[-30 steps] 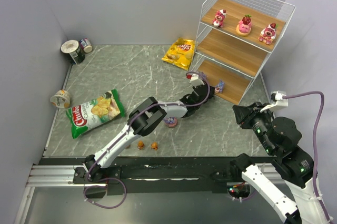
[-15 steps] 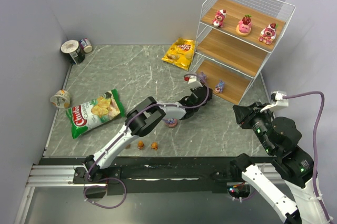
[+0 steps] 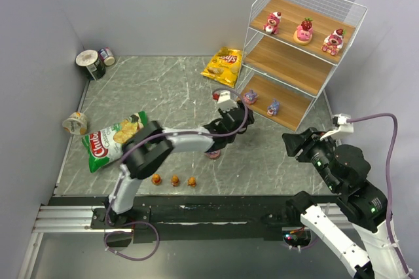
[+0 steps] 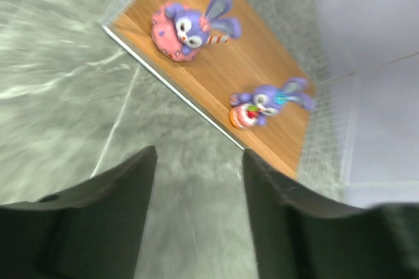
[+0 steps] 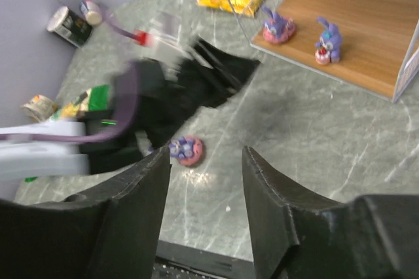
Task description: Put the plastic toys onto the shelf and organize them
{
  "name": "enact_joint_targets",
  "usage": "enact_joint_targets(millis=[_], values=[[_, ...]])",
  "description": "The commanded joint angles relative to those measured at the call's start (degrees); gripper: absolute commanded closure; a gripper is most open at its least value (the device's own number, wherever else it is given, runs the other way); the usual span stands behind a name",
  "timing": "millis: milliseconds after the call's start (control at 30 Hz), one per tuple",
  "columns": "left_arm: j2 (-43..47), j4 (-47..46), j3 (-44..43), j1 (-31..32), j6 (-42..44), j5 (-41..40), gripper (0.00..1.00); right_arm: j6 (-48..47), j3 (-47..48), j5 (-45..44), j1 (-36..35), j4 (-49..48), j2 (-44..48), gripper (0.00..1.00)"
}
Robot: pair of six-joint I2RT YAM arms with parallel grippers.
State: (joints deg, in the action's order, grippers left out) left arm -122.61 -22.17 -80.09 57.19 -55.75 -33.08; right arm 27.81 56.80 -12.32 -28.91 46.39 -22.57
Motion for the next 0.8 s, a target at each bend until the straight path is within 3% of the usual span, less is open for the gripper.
enact_joint_targets(millis=[0, 100, 233, 400, 467, 667, 733, 767], values=[[16.1, 18.2, 4.9, 1.5, -5.3, -7.1, 0.30, 0.6, -1.4, 2.0, -0.2, -0.2, -0.3, 0.41], [23.8, 33.1, 9.5, 2.7, -11.6, -10.1, 0.23, 0.6, -2.1, 3.8, -0.2, -0.5, -0.2, 0.40], [32.4, 44.4, 19.0, 5.3, -20.7, -11.2, 0.11, 0.1, -3.1, 5.2, -0.2, -1.0, 0.1, 0.38], [40.2, 42.1, 27.7, 6.6, -22.3, -9.3, 0.05, -0.5, -3.7, 5.5, -0.1, -0.7, 0.8, 0.36], [41.4, 38.5, 30.3, 6.6, -20.9, -9.0, 0.05, -0.4, -3.7, 5.5, -0.2, -0.6, 0.9, 0.35], [37.5, 42.2, 27.4, 6.4, -20.1, -11.0, 0.09, -0.5, -3.6, 5.5, -0.2, -0.4, 1.5, 0.35], [35.1, 41.4, 26.1, 5.9, -18.7, -10.5, 0.16, -0.6, -3.5, 5.5, -0.2, -0.4, 1.6, 0.35], [34.3, 40.1, 26.0, 5.7, -18.1, -9.9, 0.24, -0.6, -3.5, 5.4, -0.2, -0.3, 1.6, 0.35]])
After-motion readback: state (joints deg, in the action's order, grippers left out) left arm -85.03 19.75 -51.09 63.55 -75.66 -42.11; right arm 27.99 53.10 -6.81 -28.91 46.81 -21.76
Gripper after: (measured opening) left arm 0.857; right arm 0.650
